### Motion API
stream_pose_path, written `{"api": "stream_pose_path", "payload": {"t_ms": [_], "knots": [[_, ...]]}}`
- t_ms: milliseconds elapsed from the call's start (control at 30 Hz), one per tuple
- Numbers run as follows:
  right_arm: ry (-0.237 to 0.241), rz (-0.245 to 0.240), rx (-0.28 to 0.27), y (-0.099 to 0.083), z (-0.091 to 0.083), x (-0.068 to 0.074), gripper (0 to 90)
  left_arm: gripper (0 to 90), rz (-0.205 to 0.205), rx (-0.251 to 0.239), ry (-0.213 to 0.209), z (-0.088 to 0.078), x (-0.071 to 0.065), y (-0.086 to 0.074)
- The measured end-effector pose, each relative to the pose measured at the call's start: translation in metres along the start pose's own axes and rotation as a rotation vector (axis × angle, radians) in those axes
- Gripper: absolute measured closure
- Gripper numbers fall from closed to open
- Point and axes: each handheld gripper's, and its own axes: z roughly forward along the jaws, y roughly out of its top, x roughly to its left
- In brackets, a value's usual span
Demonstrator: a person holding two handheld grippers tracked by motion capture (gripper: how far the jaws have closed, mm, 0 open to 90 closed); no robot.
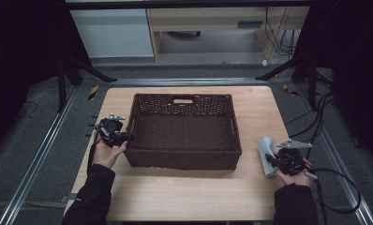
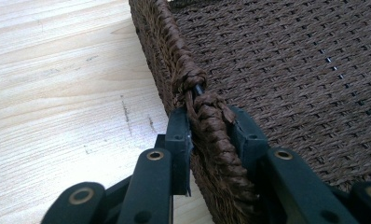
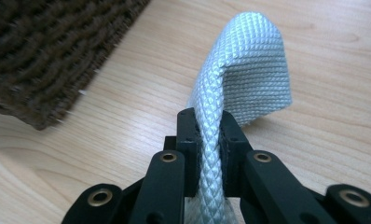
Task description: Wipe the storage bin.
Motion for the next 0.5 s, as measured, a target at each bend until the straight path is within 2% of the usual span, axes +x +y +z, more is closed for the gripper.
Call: {"api": "stream_pose_path", "payload": {"t_ms": [133, 333, 500], "knots": [[-0.001, -0.003, 0.018, -0.0029, 0.0052, -0.0010, 82.1, 71.3, 0.001, 0.000, 0.001, -0.0001, -0.0001, 0.0000], [-0.029, 0.020, 0.012, -0.0044, 0.0051, -0.0057, 82.1, 71.1, -0.002, -0.002, -0.003, -0.0002, 0.0003, -0.0005], [-0.031, 0.022, 0.009, -0.0038, 0.0058, -0.0055, 82.1, 71.0, -0.004, -0.003, -0.005, 0.0000, 0.0005, -0.0005]]}}
